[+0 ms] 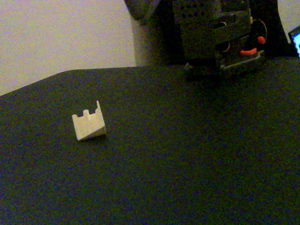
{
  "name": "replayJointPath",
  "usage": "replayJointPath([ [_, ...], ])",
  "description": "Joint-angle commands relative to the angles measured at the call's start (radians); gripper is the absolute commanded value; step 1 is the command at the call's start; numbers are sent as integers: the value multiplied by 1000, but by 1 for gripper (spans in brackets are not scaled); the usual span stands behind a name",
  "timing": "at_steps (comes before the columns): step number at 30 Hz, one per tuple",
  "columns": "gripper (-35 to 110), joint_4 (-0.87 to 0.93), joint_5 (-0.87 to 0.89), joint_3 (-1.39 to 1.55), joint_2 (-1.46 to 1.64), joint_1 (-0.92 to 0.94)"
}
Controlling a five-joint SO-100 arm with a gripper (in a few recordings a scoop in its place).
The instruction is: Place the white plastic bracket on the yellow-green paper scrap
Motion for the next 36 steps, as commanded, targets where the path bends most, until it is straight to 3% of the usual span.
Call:
replayJointPath([
  [1,0,-54,-44,138,166,-6],
  [16,0,-9,-107,528,687,-5],
  [36,0,86,-310,575,738,51],
])
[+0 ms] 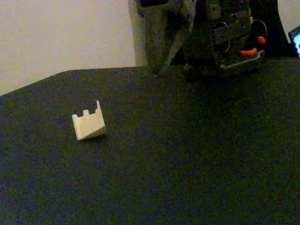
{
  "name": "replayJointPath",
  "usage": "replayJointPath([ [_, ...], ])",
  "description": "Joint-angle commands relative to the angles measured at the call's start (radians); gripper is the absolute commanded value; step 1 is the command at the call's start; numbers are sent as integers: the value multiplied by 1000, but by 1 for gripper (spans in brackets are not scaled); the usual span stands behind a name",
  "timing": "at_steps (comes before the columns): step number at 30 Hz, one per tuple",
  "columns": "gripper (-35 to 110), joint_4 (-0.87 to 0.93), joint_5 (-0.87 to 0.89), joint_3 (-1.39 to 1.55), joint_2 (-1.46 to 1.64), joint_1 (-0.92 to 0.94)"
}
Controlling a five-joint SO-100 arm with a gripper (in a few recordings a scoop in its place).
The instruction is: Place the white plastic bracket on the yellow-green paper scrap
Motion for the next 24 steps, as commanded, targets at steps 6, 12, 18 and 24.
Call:
replayJointPath([
  [6,0,32,17,-25,32,38],
  [12,0,32,17,-25,32,38],
  [18,0,32,17,-25,32,38],
  [24,0,32,17,-25,32,38],
])
